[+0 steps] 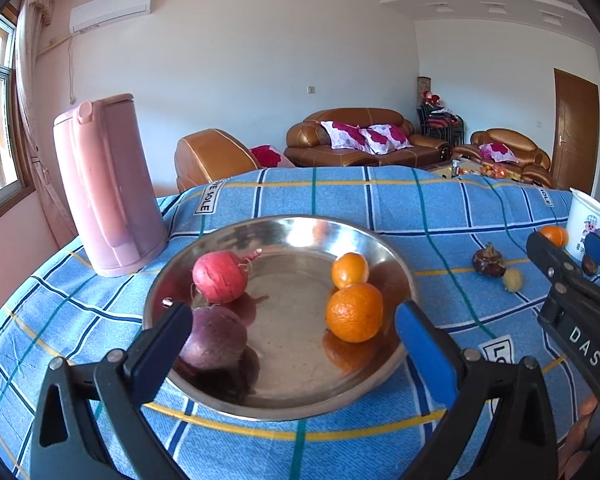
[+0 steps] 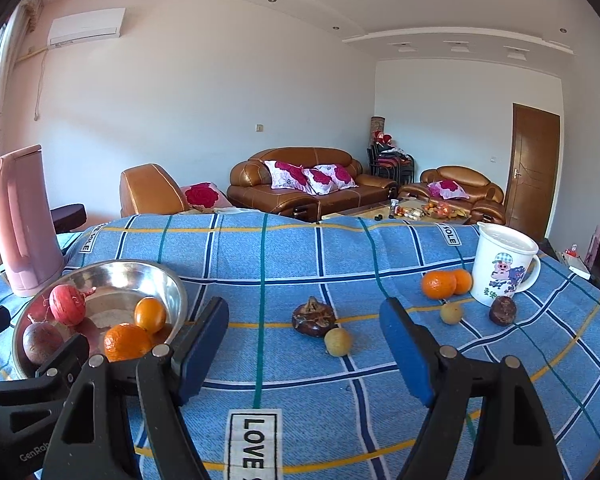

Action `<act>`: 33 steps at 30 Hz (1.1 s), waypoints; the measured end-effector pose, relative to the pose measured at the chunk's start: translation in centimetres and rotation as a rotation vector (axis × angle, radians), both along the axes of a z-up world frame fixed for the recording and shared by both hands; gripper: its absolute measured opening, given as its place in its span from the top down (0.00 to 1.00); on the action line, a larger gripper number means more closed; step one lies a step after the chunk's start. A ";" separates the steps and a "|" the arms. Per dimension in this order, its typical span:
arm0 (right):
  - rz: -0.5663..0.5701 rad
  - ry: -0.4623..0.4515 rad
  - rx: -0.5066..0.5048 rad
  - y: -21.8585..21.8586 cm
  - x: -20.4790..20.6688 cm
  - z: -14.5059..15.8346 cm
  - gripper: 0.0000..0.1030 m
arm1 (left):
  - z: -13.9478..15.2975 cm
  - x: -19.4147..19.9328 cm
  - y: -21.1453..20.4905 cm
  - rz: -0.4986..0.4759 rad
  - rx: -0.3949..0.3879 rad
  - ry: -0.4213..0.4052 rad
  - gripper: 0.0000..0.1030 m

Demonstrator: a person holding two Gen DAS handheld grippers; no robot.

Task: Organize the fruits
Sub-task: 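Withdraw both open tools away from the steel bowl, then move both open tools toward the small yellow-green fruits on the cloth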

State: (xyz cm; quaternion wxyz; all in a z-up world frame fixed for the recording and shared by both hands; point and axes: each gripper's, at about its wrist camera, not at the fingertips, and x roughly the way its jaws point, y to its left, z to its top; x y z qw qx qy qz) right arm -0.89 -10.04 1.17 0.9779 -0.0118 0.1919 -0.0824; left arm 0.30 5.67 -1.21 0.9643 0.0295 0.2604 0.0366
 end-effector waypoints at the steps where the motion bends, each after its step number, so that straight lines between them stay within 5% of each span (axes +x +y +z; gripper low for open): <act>1: -0.006 0.000 -0.003 -0.4 0.0 0.0 0.23 | 0.0 0.0 -0.4 -0.005 0.004 0.001 0.00; 26: -0.240 0.082 0.050 -15.9 -0.6 -0.3 0.23 | -0.3 1.4 -10.5 -0.188 0.043 0.062 0.01; 33: -0.273 0.135 0.122 -19.5 -0.2 -0.8 0.23 | -1.1 3.4 -12.9 -0.244 -0.004 0.148 0.12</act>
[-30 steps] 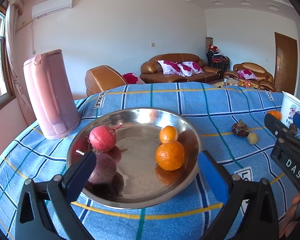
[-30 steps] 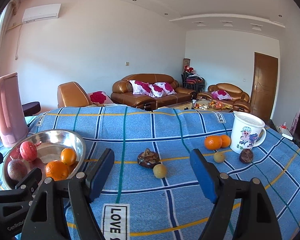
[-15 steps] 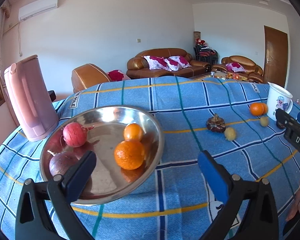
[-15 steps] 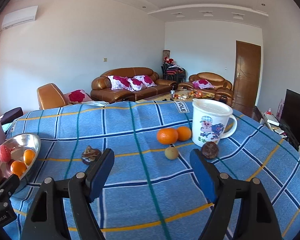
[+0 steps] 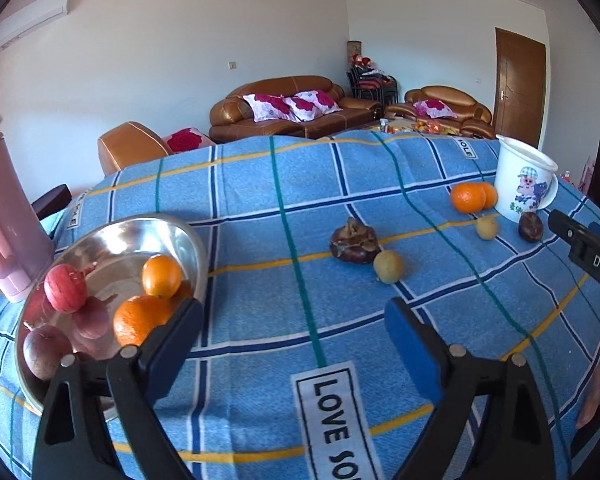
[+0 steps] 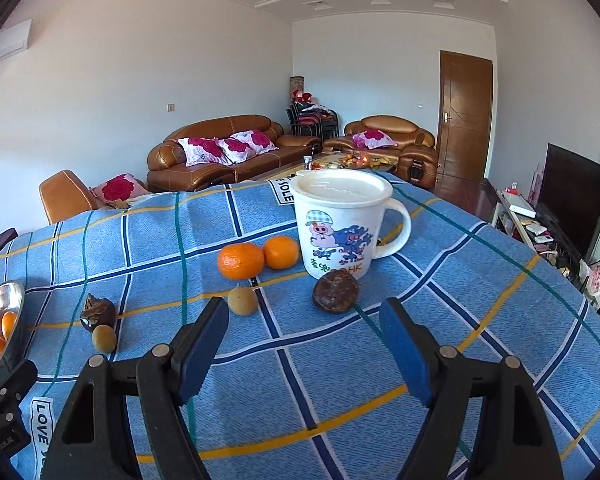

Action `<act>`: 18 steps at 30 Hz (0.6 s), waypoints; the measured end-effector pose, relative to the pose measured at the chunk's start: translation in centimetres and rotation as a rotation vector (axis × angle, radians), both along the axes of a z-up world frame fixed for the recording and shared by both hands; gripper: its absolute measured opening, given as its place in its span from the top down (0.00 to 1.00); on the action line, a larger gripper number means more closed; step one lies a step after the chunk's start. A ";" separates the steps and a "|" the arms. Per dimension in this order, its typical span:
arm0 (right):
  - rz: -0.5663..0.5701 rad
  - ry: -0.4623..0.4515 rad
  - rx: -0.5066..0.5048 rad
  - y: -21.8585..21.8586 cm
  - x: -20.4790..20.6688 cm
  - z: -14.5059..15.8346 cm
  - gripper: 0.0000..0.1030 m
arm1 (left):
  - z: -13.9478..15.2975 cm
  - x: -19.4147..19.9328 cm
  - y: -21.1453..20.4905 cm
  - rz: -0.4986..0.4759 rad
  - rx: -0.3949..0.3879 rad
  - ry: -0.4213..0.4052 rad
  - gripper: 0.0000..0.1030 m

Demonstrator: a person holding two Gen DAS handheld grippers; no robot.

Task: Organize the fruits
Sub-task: 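Move both open tools toward the small yellow-green fruits on the cloth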

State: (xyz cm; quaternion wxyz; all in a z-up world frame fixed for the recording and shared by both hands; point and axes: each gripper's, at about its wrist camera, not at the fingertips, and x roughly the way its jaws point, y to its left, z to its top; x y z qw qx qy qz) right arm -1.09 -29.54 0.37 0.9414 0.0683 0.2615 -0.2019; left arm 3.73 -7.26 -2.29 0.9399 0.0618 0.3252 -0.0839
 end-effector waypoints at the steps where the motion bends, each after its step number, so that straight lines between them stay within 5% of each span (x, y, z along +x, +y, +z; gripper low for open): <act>1: -0.004 0.003 0.015 -0.5 0.0 -0.1 0.23 | -0.1 0.3 -0.3 -0.003 -0.006 0.013 0.12; 13: 0.006 0.013 0.092 -2.7 0.8 -0.6 0.23 | -1.7 4.7 -5.9 -0.047 -0.053 0.141 0.30; 18: 0.008 0.032 0.130 -3.9 1.3 -0.8 0.23 | -3.1 6.7 -7.3 -0.043 -0.090 0.252 0.54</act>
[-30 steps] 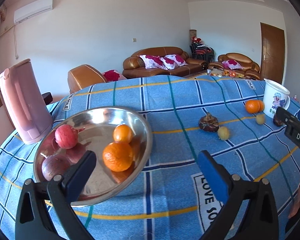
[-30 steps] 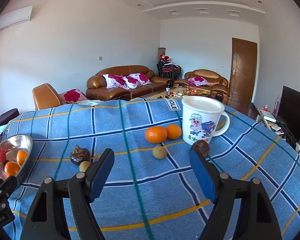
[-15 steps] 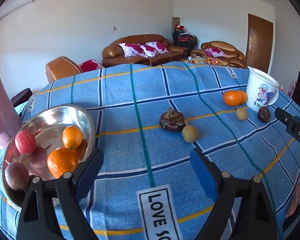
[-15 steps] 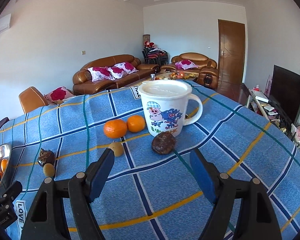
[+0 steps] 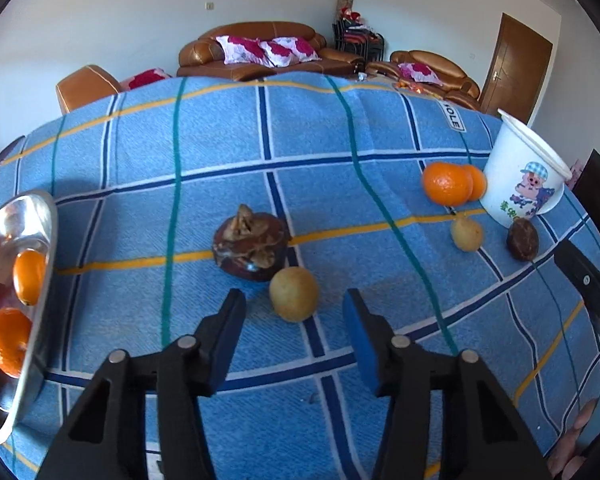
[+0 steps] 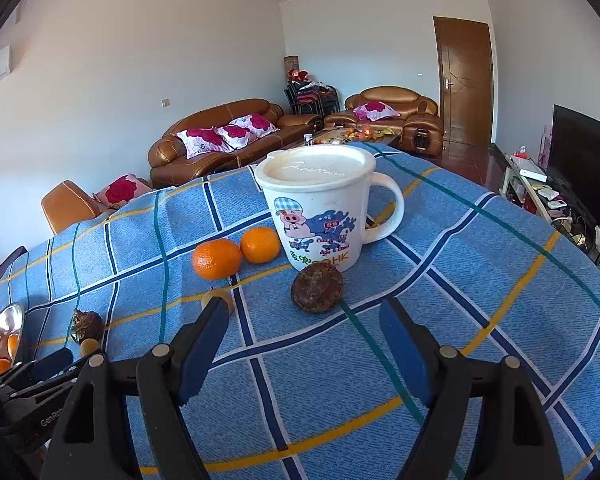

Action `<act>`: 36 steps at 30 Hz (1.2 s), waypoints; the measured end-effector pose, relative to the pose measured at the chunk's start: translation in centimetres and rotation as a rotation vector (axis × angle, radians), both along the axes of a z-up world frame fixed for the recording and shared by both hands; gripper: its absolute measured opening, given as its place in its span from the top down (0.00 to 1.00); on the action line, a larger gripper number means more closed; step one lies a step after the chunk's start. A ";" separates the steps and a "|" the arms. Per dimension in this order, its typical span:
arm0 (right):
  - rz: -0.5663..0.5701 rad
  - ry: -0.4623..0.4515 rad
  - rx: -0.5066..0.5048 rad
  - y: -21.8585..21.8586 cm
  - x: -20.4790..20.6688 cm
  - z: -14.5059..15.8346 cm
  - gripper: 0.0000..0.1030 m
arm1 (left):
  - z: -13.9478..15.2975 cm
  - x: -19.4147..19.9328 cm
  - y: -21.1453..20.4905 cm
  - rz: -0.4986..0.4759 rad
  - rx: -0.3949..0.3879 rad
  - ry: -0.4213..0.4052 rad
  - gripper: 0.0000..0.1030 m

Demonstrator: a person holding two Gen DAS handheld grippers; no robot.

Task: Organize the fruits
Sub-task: 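Move both open tools toward the small yellow-green fruits on the cloth, then grasp a yellow-green fruit with the left tool while the right tool grasps another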

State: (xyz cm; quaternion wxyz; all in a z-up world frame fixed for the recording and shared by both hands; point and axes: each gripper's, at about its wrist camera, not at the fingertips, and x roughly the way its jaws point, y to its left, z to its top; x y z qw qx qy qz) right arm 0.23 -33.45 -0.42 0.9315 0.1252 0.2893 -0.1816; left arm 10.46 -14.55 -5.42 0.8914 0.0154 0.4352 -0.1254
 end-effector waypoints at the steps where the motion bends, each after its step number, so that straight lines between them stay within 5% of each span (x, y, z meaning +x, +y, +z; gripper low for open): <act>1: 0.003 0.005 0.009 -0.2 0.1 -0.1 0.23 | 0.2 0.0 -0.1 0.002 -0.002 -0.010 0.54; 6: 0.032 0.024 0.029 -0.3 0.7 -0.4 0.23 | 0.1 0.1 -0.1 -0.012 -0.035 -0.003 0.74; 12: 0.035 0.009 0.062 -0.8 0.7 -0.5 0.28 | 1.3 -1.1 1.9 0.011 -0.129 -0.066 0.75; 16: 0.049 -0.006 0.062 -0.7 0.5 -0.4 0.31 | 2.5 -3.3 2.8 -0.004 -0.098 -0.150 0.75; 22: -0.028 -0.050 0.129 -2.7 -2.0 0.0 0.31 | 3.3 -4.6 5.3 -0.009 -0.100 -0.163 0.75; 26: 0.020 -0.015 0.138 -2.0 -2.0 -0.5 0.32 | 3.1 -4.3 6.3 0.002 -0.126 -0.137 0.75; 36: 0.207 0.151 0.025 3.6 6.8 -1.6 0.38 | 3.0 -3.7 7.2 0.051 -0.094 -0.161 0.75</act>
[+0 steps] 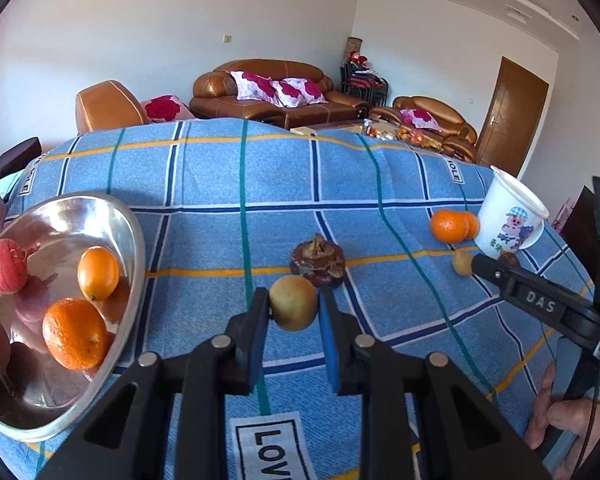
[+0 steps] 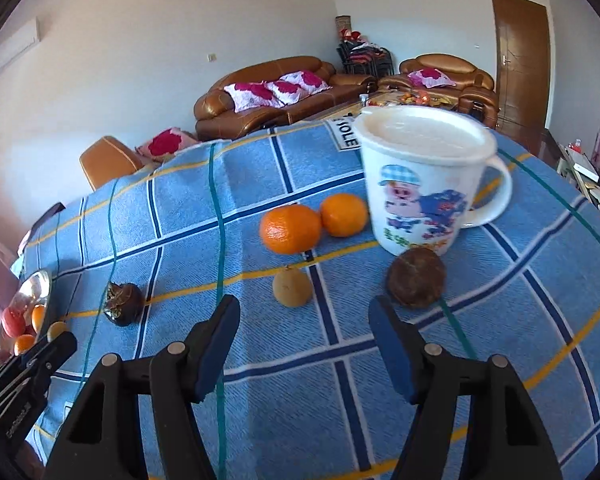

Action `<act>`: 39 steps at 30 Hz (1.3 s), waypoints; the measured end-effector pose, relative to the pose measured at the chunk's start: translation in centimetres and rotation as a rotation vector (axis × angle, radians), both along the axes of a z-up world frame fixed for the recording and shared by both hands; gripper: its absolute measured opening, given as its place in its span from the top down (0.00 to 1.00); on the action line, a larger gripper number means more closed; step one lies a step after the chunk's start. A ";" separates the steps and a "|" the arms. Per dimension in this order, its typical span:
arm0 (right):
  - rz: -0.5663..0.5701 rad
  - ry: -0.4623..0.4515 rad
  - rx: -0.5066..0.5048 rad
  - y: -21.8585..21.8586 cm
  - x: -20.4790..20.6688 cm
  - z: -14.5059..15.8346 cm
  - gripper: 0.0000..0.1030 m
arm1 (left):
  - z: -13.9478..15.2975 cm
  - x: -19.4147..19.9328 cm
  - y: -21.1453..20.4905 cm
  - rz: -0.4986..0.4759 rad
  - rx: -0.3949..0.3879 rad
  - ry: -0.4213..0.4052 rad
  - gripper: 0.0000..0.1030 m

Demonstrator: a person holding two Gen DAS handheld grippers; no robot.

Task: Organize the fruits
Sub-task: 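Grasp a yellow-green fruit with the left tool while the right tool grasps another, then carry the yellow-green fruits in both tools over the steel bowl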

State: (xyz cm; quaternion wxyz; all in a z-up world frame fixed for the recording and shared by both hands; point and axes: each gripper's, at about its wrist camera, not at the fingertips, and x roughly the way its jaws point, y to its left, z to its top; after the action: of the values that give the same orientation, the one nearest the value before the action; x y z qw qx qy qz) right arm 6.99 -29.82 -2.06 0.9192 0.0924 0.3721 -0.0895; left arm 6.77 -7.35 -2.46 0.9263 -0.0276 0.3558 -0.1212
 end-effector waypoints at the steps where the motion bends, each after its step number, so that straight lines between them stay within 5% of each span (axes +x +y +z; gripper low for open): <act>1: 0.004 0.021 -0.012 0.3 0.8 -0.4 0.40 | 0.0 0.1 0.1 0.010 0.003 0.000 0.75; 8: 0.021 0.124 -0.056 0.9 4.0 -1.9 0.56 | -0.2 1.2 1.6 0.069 -0.017 0.028 0.75; 11: 0.034 0.133 -0.090 1.5 4.1 -1.9 0.72 | -0.3 1.2 1.5 0.074 -0.004 0.024 0.75; 24: 0.089 -0.165 -0.157 6.2 -3.2 1.9 0.72 | 0.0 0.6 0.5 0.083 0.057 -0.044 0.75; 39: 0.097 -0.225 -0.169 8.5 -7.1 2.6 0.72 | 0.4 -1.4 1.8 0.100 0.066 -0.069 0.75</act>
State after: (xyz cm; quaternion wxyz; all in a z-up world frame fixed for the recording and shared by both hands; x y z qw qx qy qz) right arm -0.12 -21.37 0.52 0.9629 0.0059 0.2619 -0.0652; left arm 5.42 -5.58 -2.04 0.9433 -0.0107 0.3254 -0.0638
